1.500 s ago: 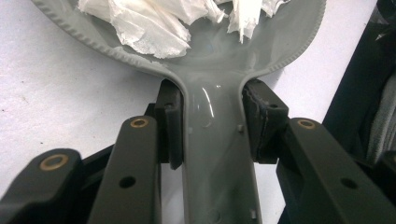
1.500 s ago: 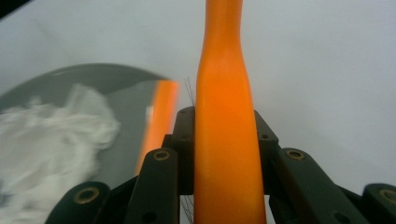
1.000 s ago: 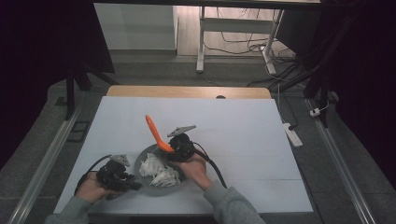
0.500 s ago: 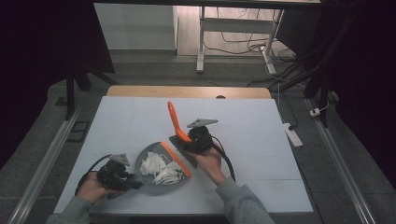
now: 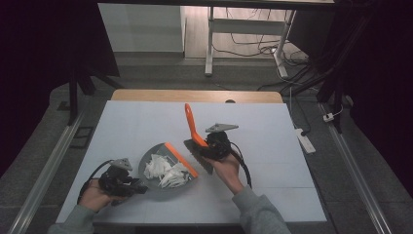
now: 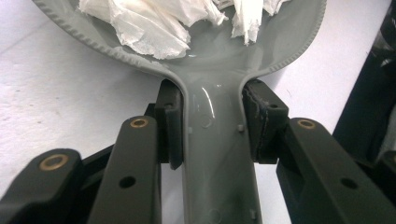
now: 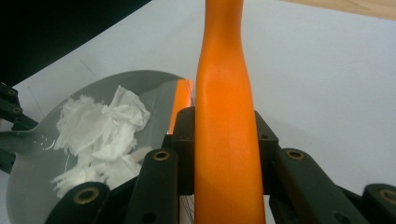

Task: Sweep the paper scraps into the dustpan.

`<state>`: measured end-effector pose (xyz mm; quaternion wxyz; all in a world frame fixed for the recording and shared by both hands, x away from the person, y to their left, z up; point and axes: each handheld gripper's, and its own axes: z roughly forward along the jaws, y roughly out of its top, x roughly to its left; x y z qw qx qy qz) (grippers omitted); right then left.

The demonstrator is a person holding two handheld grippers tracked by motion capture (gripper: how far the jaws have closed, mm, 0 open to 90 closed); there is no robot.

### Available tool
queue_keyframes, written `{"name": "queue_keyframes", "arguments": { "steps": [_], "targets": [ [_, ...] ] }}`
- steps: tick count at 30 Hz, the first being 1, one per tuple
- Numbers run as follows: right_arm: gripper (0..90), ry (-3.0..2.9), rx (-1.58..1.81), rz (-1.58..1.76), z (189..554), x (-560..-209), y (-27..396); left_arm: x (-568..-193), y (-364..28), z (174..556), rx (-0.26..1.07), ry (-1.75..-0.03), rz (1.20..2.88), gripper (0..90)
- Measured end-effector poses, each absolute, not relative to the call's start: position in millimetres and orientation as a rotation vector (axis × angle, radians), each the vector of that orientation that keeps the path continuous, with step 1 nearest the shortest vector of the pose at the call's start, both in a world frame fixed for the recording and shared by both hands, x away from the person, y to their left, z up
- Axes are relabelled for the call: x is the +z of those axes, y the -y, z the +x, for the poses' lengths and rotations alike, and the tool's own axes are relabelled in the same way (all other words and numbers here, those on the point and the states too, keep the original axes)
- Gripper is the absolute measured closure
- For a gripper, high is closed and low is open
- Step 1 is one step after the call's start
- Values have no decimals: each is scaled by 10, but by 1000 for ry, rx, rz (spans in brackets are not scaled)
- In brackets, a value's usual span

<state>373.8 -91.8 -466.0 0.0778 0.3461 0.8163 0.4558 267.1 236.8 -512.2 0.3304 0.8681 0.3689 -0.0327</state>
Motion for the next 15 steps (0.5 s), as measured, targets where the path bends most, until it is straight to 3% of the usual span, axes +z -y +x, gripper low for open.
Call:
{"name": "queue_keyframes", "arguments": {
  "steps": [15],
  "targets": [
    [707, -2419, 1388, 1019, 3659, -4601, 1243, -5078, -2438, 2672, -29, -1038, 2183, 617]
  ]
}}
